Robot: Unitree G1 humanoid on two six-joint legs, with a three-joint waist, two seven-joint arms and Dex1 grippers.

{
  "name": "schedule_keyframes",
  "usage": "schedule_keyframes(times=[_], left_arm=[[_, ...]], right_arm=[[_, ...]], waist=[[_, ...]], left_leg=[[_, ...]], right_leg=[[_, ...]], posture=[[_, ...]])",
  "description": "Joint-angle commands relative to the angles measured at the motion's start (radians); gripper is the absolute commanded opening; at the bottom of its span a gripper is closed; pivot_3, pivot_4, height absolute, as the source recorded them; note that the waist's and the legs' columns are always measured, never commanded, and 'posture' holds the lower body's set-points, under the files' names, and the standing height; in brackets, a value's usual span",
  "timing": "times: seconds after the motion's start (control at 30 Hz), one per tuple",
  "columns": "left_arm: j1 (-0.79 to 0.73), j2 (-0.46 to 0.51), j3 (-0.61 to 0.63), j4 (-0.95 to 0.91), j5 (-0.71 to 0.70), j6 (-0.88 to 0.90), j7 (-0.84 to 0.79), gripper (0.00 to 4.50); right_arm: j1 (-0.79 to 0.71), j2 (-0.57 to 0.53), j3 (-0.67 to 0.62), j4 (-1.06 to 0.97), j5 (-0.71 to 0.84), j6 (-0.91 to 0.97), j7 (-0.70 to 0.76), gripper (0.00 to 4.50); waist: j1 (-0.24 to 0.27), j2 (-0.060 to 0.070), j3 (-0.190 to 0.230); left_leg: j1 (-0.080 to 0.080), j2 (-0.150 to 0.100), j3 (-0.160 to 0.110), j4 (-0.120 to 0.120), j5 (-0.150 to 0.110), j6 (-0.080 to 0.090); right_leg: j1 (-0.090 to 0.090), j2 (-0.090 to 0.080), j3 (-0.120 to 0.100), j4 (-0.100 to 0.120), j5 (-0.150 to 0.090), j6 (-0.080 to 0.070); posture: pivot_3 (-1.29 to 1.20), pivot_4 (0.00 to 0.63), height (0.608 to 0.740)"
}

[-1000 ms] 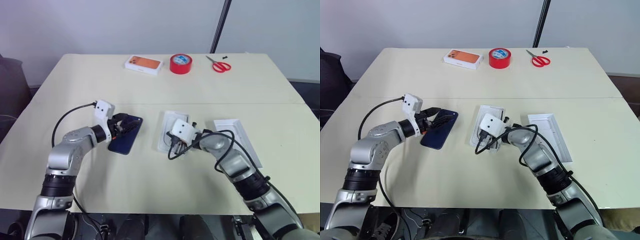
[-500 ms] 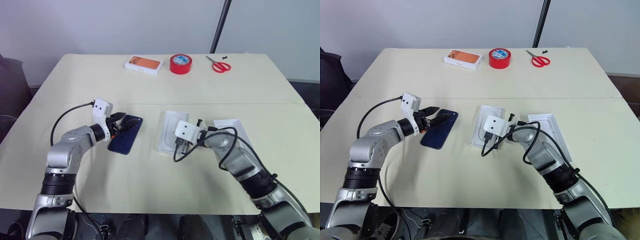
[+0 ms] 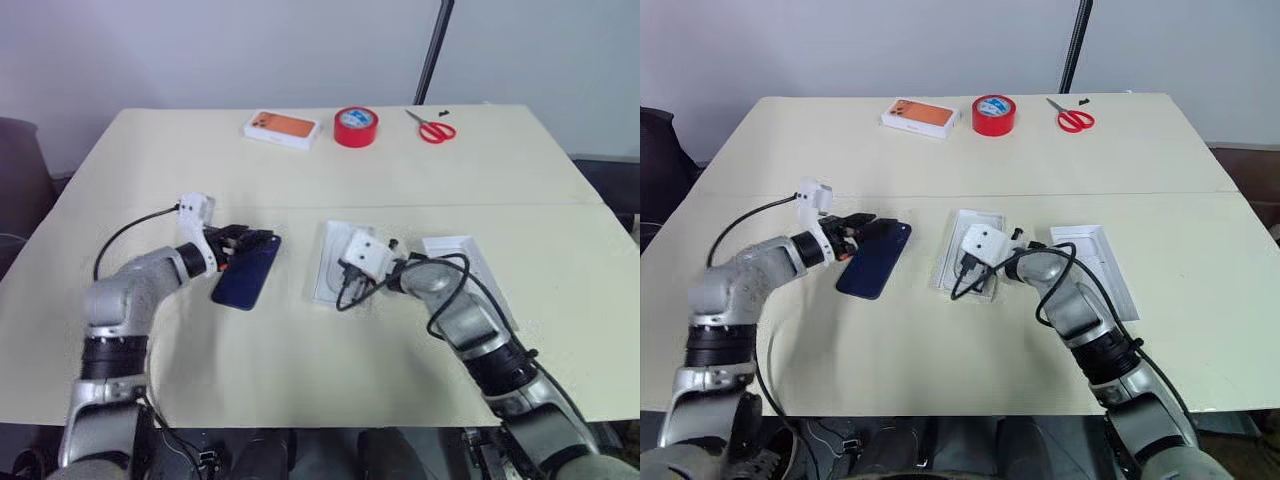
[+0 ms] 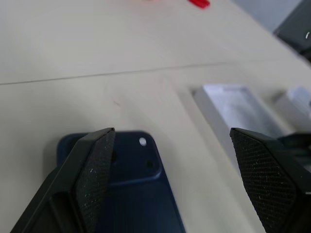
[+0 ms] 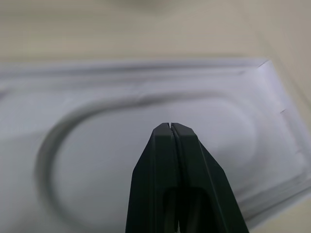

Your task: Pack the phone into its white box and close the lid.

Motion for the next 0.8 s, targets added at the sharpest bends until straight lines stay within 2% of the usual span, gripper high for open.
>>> schedule_keyframes(times=[0.03, 0.13, 0.27, 0.4, 0.5, 0.6, 0.8], left_arm=[[-0.019, 0.092, 0.022, 0.103, 0.01, 0.055, -0.052, 3.99], [-0.053, 0.131, 0.048, 0.183, -0.05, 0.162, -0.104, 3.99], [-0.066, 0.171, 0.001, 0.228, -0.022, 0.176, -0.171, 3.99], [-0.097, 0.181, -0.031, 0.291, -0.014, 0.22, -0.218, 3.99], [-0.078, 0.172, -0.081, 0.292, 0.016, 0.199, -0.238, 3.99], [-0.063, 0.157, -0.116, 0.315, 0.032, 0.197, -0.261, 3.99], [-0.015, 0.119, -0.176, 0.336, 0.081, 0.159, -0.292, 3.99]], right_arm=[[-0.056, 0.027, -0.055, -0.052, 0.06, -0.047, 0.009, 0.04], [-0.092, 0.047, 0.0, -0.014, 0.044, -0.05, 0.033, 0.04], [-0.14, 0.092, 0.05, 0.018, 0.057, -0.009, 0.078, 0.04], [-0.199, 0.181, 0.154, 0.103, 0.015, 0.006, 0.082, 0.04], [-0.248, 0.237, 0.22, 0.244, -0.041, 0.064, 0.056, 0.04], [-0.268, 0.25, 0.286, 0.34, -0.099, 0.036, 0.054, 0.04], [-0.266, 0.279, 0.277, 0.422, -0.102, -0.005, 0.052, 0.04]], waist=[[-0.012, 0.0, 0.0], [-0.014, 0.0, 0.0], [-0.019, 0.0, 0.0], [-0.023, 0.0, 0.0], [-0.026, 0.0, 0.0], [-0.022, 0.0, 0.0], [-0.023, 0.009, -0.008]], left_leg=[[0.0, 0.0, 0.0, 0.0, 0.0, 0.0], [0.001, 0.0, -0.001, -0.001, 0.0, -0.001], [0.0, 0.0, -0.001, 0.0, 0.0, -0.001], [0.0, 0.0, -0.001, 0.0, 0.001, -0.001], [0.0, 0.0, -0.001, -0.001, 0.001, -0.002], [0.0, 0.0, -0.001, 0.0, 0.001, -0.002], [0.009, -0.001, -0.002, -0.003, 0.001, -0.002]], right_leg=[[0.0, 0.0, 0.0, 0.0, 0.0, 0.0], [0.0, 0.0, 0.0, 0.0, 0.0, 0.0], [0.0, 0.0, 0.0, 0.001, 0.0, 0.0], [0.0, 0.0, 0.0, 0.002, 0.0, 0.0], [-0.002, 0.0, 0.0, 0.004, 0.0, 0.0], [-0.002, 0.0, 0.0, 0.004, 0.0, 0.0], [0.004, 0.0, 0.0, 0.002, 0.0, 0.0]], posture=[[0.0, 0.15, 0.74], [0.0, 0.15, 0.74], [0.0, 0.15, 0.74], [0.0, 0.15, 0.74], [0.0, 0.15, 0.74], [0.0, 0.15, 0.74], [0.0, 0.15, 0.74]])
